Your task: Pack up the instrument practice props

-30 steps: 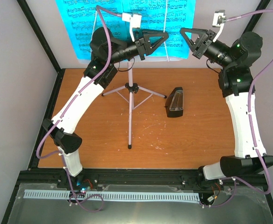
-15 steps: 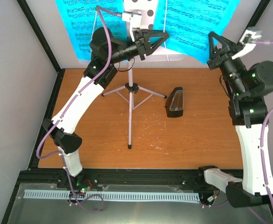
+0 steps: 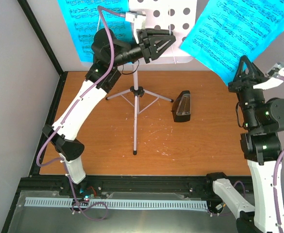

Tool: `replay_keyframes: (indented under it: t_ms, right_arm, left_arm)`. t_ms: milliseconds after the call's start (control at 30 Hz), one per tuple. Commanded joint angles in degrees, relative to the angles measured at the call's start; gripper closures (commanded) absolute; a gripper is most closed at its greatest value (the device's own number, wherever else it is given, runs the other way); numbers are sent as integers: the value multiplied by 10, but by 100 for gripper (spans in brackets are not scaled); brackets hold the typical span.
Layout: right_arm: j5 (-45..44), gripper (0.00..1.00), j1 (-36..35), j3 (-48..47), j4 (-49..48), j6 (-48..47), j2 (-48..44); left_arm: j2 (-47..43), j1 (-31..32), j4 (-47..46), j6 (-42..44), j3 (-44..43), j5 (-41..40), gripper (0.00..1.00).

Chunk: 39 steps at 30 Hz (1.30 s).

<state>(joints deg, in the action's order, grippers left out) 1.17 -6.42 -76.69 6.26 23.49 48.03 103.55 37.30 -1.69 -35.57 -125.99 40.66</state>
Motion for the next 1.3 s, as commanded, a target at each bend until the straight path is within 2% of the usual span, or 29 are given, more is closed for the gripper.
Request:
replay_keyframes:
  t_ms: [0, 133, 300, 633, 867, 1067, 1267]
  right_arm:
    - [-49, 97, 3, 19, 20, -12, -39]
    - [-59, 97, 3, 50, 49, 1, -78]
    - [-54, 97, 3, 141, 85, 48, -142]
    - [-5, 97, 2, 352, 156, 202, -253]
    - [-29, 97, 2, 489, 202, 290, -331]
    - [-68, 97, 2, 541, 260, 362, -364]
    - [-102, 97, 2, 554, 301, 401, -349]
  left_arm:
    - [-29, 6, -7, 8, 0, 10, 57]
    - [-45, 7, -9, 8, 25, 12, 47]
    - [-72, 7, -15, 13, 62, 21, 38]
    - [-122, 7, 9, 46, 122, 110, 20]
    - [-212, 7, -13, 84, 278, 135, 17]
    - [-305, 7, -21, 120, 443, 159, 17]
    - [-384, 7, -80, 54, 657, 141, 18]
